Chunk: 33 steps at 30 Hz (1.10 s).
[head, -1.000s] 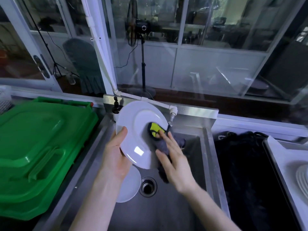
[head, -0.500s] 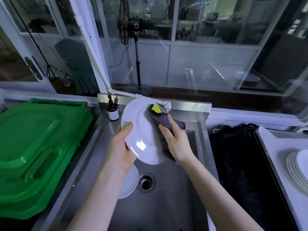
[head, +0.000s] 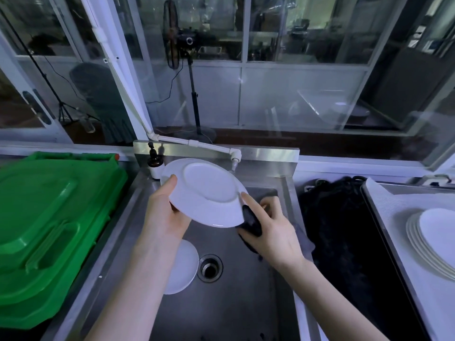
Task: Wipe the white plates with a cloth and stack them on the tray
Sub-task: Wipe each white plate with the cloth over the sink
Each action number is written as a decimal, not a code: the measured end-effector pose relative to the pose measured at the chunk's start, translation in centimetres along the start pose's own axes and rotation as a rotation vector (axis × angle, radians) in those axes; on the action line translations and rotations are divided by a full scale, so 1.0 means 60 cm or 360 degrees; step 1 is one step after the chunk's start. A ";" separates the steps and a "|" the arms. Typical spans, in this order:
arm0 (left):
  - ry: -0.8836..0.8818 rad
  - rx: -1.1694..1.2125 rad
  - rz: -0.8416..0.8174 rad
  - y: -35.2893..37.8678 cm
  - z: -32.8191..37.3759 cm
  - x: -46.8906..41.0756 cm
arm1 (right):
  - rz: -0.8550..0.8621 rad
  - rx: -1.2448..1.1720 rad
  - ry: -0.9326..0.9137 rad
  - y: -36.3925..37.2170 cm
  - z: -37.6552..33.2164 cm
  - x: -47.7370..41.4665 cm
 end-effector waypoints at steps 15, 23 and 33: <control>-0.0152 -0.0326 0.0143 0.031 -0.027 0.027 | 0.0629 0.0041 -0.0358 -0.151 -0.016 -0.029; 0.0501 -0.1606 0.0013 0.060 -0.014 0.032 | 0.0228 -0.0909 0.0594 -0.142 0.144 -0.021; 0.0336 -0.1333 -0.0166 0.113 -0.098 0.005 | 0.0166 -0.1250 0.1055 -0.198 0.230 0.055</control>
Point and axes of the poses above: each hand's wrist, its own x-axis away from the middle knuckle, its own y-axis out of the palm, z = x × y, the point moved 9 cm from there along -x, towards the middle knuckle, and after that the axes turned 2 degrees about z, right-handed, at the moved point
